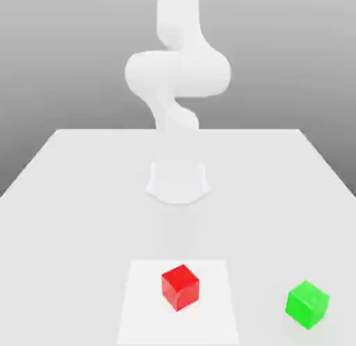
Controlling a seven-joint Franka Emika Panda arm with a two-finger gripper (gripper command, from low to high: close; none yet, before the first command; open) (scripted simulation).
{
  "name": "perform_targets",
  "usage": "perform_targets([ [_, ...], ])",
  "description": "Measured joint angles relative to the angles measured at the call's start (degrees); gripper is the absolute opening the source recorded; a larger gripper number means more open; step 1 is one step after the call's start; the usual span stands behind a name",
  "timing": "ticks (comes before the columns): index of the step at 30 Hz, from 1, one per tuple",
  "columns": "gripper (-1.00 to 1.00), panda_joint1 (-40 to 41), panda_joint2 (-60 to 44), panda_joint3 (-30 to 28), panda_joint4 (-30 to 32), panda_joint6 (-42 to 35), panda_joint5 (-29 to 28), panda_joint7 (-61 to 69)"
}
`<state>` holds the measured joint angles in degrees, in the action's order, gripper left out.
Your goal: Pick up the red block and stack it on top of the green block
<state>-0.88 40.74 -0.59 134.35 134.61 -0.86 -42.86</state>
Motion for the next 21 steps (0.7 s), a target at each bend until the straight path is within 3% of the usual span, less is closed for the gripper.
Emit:
perform_targets([
  [11, 0.0, -3.61, -23.3, -3.62, 11.64, 12.92, -1.88, 15.05],
  [21, 0.0, -5.22, -44.13, -4.64, 21.02, 24.95, 1.66, 31.08],
])
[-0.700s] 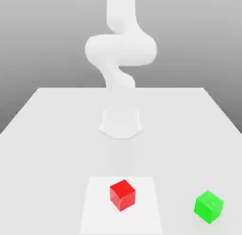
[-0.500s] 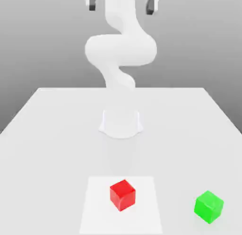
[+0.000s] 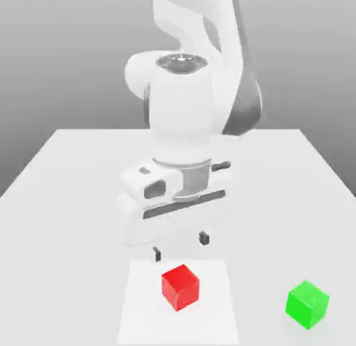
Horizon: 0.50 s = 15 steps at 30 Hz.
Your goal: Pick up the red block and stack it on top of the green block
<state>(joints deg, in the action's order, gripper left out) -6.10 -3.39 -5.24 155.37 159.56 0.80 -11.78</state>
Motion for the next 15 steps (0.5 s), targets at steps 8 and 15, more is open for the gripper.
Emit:
perform_targets([
  [8, -1.0, 1.95, -11.79, 2.54, -1.19, 9.76, 2.87, 2.72],
  [15, -1.0, 1.85, -8.71, 2.23, -0.72, 7.1, 1.94, 2.01],
])
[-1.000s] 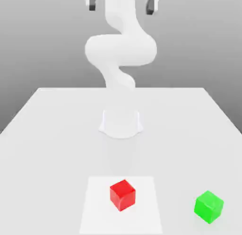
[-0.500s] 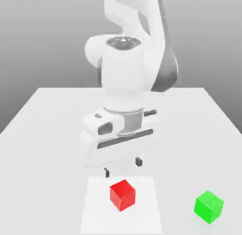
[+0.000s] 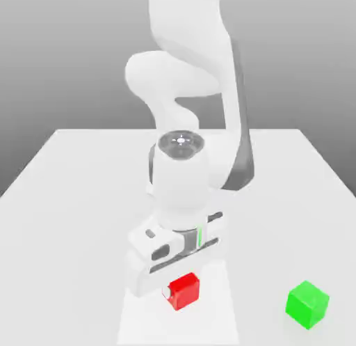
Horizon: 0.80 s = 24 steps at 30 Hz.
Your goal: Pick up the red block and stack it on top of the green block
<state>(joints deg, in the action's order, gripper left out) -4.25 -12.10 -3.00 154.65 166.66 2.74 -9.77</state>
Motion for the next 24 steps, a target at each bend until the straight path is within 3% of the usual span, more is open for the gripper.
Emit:
perform_targets([
  [6, -1.0, -1.53, 8.68, -0.2, 0.5, -8.23, -2.4, -5.16],
  [24, -1.0, -14.16, 5.7, 3.87, -9.13, -15.2, -3.52, -46.55],
])
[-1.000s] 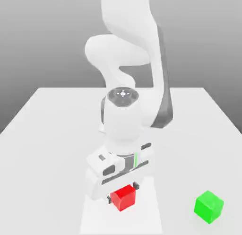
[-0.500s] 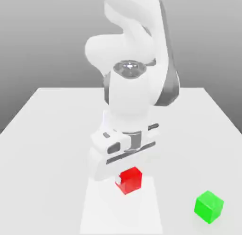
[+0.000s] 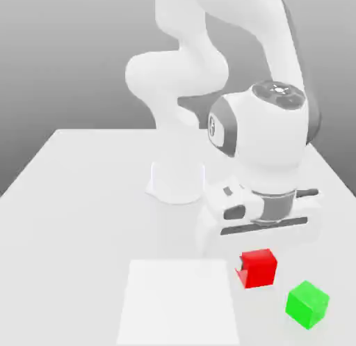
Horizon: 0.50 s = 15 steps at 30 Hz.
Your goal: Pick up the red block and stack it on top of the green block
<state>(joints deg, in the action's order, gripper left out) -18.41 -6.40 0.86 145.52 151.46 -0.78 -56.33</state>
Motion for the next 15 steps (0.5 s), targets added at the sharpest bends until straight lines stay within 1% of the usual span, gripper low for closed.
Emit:
perform_targets([
  [9, -1.0, -5.82, -1.25, 2.38, -4.86, -3.16, 0.02, -20.47],
  [11, -1.0, -6.4, -3.75, 2.34, -5.4, -1.09, -0.3, -22.42],
  [14, -1.0, -6.94, -9.31, 1.9, -5.77, 4.07, -0.99, -23.41],
  [15, 1.0, -7.03, -10.48, 1.81, -5.82, 5.18, -1.15, -23.56],
])
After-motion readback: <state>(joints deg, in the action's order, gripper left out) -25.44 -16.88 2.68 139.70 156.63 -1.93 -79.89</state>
